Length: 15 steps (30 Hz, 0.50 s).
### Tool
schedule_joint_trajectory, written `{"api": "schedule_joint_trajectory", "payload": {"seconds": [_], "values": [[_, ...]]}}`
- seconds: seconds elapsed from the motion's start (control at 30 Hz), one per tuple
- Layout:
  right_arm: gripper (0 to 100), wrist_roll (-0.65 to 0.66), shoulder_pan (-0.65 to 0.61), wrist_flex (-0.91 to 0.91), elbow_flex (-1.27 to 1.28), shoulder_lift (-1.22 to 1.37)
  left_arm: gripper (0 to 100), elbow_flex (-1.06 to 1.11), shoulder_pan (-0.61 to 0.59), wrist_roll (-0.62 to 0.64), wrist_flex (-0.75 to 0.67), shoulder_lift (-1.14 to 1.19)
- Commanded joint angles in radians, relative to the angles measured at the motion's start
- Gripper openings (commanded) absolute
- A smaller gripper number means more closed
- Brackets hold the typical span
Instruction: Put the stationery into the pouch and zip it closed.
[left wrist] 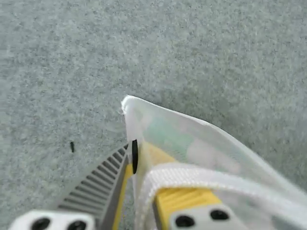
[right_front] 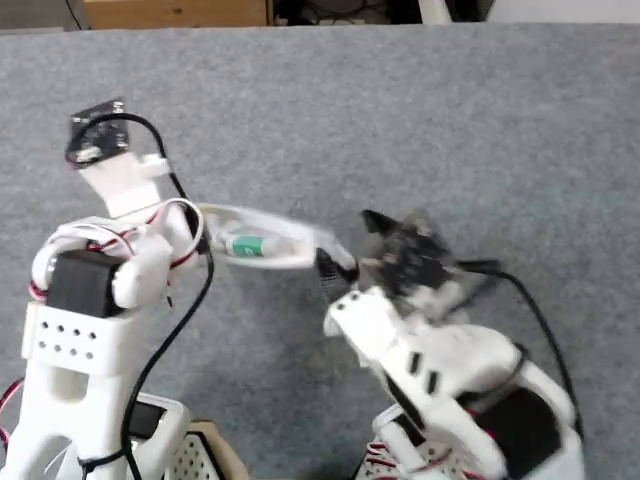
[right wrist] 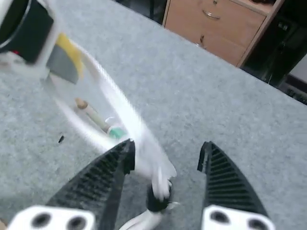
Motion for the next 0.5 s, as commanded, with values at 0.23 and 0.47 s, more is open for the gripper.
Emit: {"api": "schedule_joint_trajectory", "payload": {"seconds": [0.23, 0.47], "values": [[22.3, 0.012, 0.011, 0.373, -0.363, 0.002, 3, -0.025, -0.107, 0.009, 0.005, 0.015], [22.2, 0.005, 0.049, 0.276, 0.010, 0.015, 3, -0.024, -0.107, 0.009, 0.008, 0.015]]}}
